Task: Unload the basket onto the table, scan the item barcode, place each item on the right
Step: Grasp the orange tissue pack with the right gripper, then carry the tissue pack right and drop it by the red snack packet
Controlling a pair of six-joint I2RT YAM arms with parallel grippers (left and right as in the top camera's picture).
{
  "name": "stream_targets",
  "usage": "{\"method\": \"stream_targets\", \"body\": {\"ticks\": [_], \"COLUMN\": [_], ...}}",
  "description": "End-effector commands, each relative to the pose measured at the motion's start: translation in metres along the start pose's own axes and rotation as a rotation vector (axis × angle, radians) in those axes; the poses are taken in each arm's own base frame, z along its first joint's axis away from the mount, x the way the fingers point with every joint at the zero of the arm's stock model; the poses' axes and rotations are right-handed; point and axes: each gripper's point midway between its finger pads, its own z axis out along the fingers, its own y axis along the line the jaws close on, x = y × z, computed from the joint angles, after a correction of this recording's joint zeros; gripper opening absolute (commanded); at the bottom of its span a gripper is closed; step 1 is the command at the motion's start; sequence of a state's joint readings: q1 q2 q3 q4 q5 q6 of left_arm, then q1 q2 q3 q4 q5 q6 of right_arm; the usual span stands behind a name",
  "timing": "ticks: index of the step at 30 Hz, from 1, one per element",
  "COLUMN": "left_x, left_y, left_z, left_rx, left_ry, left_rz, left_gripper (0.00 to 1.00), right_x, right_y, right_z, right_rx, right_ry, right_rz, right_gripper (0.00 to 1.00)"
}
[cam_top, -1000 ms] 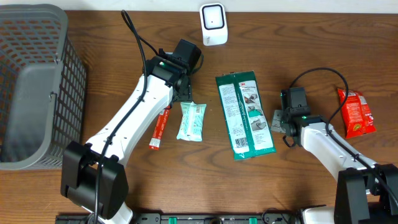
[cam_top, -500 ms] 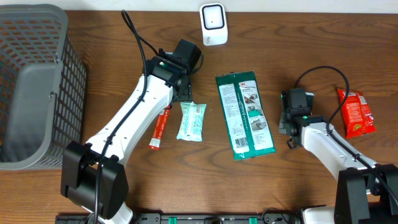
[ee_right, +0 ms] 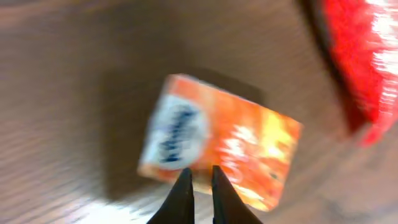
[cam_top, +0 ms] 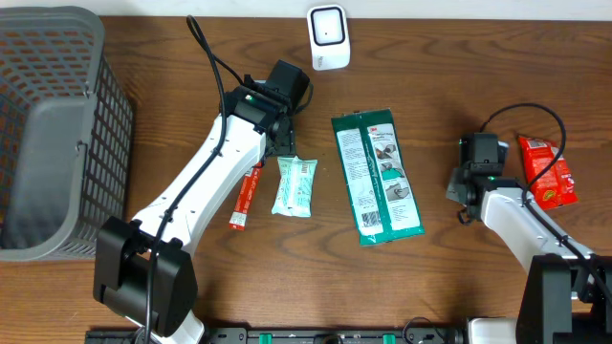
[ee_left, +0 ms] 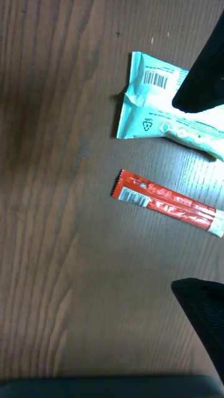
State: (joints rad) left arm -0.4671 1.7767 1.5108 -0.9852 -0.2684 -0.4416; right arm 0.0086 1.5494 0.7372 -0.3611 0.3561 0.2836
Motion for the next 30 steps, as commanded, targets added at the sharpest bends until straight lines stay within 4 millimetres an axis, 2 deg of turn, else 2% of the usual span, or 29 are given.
{"method": "stream_targets", "body": {"ticks": [1, 6, 9, 14, 21, 24, 30], "left_x": [0.003, 0.003, 0.002, 0.002, 0.002, 0.002, 0.002], "left_y": [0.003, 0.001, 0.001, 0.001, 0.001, 0.001, 0.001], "left_z": [0.005, 0.005, 0.005, 0.005, 0.005, 0.005, 0.005], "left_rx": [-0.020, -0.012, -0.011, -0.011, -0.011, -0.011, -0.011], "left_ry": [0.009, 0.009, 0.007, 0.007, 0.007, 0.007, 0.007], "left_rz": [-0.001, -0.003, -0.003, -0.003, -0.003, -0.003, -0.003], "left_gripper": [0.86, 0.86, 0.86, 0.86, 0.86, 0.86, 0.86], "right_x": [0.005, 0.011, 0.008, 0.008, 0.020, 0.018, 0.010], "right_y": [0.013, 0.023, 0.021, 0.022, 0.010, -0.004, -0.025], "right_z": [0.002, 0.000, 0.001, 0.008, 0.030, 0.030, 0.033], "right_rx": [-0.081, -0.143, -0.131, -0.122, -0.017, 0.059, 0.128], "right_ry": [0.029, 0.058, 0.043, 0.046, 0.083, 0.072, 0.046], "right_rz": [-0.026, -0.034, -0.033, -0.034, -0.057, -0.060, 0.005], "right_gripper": [0.08, 0.12, 0.08, 0.08, 0.11, 0.07, 0.08]}}
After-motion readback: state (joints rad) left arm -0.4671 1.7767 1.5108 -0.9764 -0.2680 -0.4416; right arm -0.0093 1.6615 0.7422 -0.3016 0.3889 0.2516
